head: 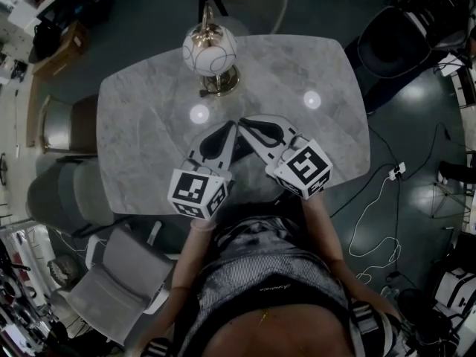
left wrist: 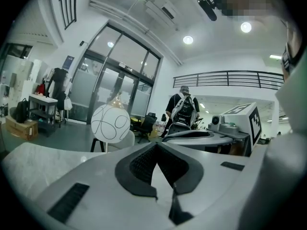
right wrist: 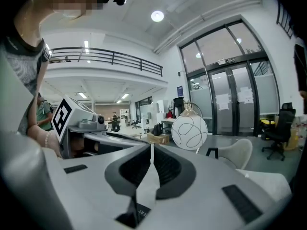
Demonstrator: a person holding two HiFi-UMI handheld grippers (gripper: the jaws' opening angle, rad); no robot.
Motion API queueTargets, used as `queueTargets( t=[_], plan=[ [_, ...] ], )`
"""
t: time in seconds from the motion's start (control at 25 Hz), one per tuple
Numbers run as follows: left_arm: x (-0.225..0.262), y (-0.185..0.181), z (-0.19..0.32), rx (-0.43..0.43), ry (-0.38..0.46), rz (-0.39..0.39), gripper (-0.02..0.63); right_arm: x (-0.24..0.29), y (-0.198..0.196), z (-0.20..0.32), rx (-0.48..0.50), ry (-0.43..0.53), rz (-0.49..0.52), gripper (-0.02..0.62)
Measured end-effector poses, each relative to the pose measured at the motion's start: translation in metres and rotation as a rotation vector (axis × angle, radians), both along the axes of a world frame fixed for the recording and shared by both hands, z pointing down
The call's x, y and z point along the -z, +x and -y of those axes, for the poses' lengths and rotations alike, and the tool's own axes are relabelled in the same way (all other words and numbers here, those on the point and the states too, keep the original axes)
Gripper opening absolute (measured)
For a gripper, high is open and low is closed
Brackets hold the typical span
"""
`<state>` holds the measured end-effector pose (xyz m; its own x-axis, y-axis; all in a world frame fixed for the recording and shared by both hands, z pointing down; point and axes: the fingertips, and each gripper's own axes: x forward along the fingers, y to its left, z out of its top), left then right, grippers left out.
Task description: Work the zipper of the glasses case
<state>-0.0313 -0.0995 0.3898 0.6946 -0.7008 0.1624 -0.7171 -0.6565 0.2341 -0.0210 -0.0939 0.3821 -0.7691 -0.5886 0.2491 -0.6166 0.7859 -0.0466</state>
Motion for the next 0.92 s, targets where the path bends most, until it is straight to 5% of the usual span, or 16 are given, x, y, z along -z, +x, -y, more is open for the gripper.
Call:
queueTargets(
  t=[0.92],
  plan=[
    [-0.0002,-0.0023,0.0004,0.005,0.0,0.008,0.006,0.005,0.0044,-0.0013,-0.008,0.008,-0.014,0.074]
  ],
)
